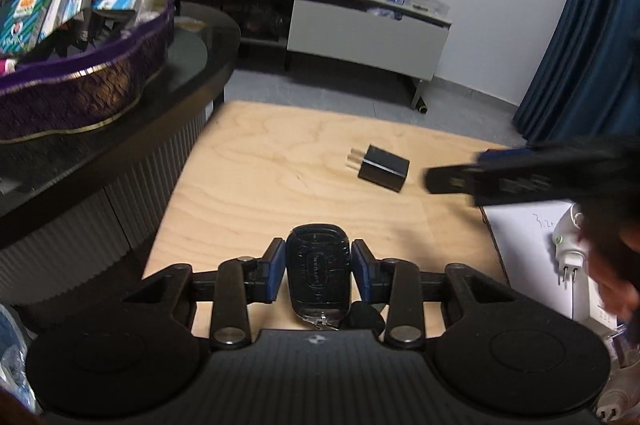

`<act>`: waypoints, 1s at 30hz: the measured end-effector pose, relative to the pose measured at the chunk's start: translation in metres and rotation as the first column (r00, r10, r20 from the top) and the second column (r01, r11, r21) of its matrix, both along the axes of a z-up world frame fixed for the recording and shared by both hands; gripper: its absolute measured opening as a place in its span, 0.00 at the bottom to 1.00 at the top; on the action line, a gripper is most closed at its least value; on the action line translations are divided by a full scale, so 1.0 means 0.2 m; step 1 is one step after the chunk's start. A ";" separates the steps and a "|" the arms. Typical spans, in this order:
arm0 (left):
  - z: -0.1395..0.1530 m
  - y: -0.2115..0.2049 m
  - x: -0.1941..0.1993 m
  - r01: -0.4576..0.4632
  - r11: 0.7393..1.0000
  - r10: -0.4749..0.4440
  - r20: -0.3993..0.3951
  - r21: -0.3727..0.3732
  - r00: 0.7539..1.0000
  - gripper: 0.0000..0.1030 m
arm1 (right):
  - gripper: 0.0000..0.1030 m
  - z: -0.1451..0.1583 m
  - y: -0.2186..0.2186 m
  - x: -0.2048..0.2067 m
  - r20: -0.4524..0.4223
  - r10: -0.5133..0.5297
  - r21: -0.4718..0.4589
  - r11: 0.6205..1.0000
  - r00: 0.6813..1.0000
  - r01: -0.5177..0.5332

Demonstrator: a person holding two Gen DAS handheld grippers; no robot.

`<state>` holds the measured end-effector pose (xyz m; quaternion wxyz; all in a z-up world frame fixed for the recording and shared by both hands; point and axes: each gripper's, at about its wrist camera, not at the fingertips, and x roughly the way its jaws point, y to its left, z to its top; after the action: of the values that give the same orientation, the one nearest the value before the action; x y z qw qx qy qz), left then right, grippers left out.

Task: Organize rigid objects
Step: 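Lift the key fob with the left tool while the right tool grasps the black charger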

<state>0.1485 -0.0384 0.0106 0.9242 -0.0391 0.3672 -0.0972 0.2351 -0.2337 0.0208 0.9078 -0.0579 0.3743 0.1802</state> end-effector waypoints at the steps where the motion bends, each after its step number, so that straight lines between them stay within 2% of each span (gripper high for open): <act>1: 0.00 0.00 0.00 0.002 1.000 -0.002 0.004 0.005 1.000 0.35 | 0.79 -0.01 0.02 0.05 -0.003 0.021 -0.020 1.000 1.000 -0.021; 6: 0.00 -0.02 0.01 0.014 1.000 -0.014 0.027 0.007 1.000 0.35 | 0.79 -0.10 0.11 0.25 -0.036 0.119 -0.126 0.984 0.992 -0.123; 10: 0.00 -0.03 0.01 0.026 1.000 -0.026 0.031 -0.008 0.999 0.35 | 0.77 -0.18 0.14 0.35 -0.084 0.151 -0.152 0.975 0.985 -0.162; 11: -0.01 -0.03 0.01 0.027 1.000 -0.027 0.032 -0.007 0.999 0.35 | 0.70 -0.20 0.15 0.36 -0.106 0.152 -0.148 0.975 0.983 -0.167; 12: -0.01 -0.03 0.00 0.026 1.000 -0.026 0.033 -0.007 0.999 0.35 | 0.56 -0.20 0.14 0.37 -0.115 0.152 -0.122 0.979 0.982 -0.166; 13: -0.01 -0.03 0.00 0.024 1.000 -0.024 0.034 -0.009 0.999 0.35 | 0.46 -0.20 0.13 0.37 -0.124 0.142 -0.097 0.983 0.982 -0.155; 15: 0.00 -0.03 -0.01 0.022 1.000 -0.022 0.040 -0.009 0.999 0.35 | 0.42 -0.19 0.12 0.34 -0.138 0.114 -0.069 0.990 0.984 -0.124; 18: 0.02 -0.04 -0.03 0.021 1.000 -0.021 0.050 -0.001 0.999 0.35 | 0.42 -0.13 0.08 0.23 -0.095 0.043 -0.070 0.996 0.995 -0.050; 22: 0.09 -0.06 -0.07 0.037 0.999 -0.037 0.068 0.003 0.997 0.35 | 0.41 0.04 -0.03 0.00 -0.037 -0.025 0.004 1.000 0.999 0.025; 25: 0.16 -0.10 -0.14 0.061 0.998 -0.062 0.089 0.009 0.994 0.35 | 0.41 0.13 -0.11 -0.21 -0.008 -0.079 0.019 0.997 0.997 0.079; 30: 0.27 -0.19 -0.27 0.099 0.995 -0.099 0.124 0.008 0.987 0.35 | 0.41 0.24 -0.27 -0.55 0.046 -0.174 0.098 0.981 0.984 0.169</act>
<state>0.0940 -0.0754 0.0649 0.9393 -0.0140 0.3107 -0.1448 0.1247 -0.2879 0.0690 0.9315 0.0124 0.3443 0.1170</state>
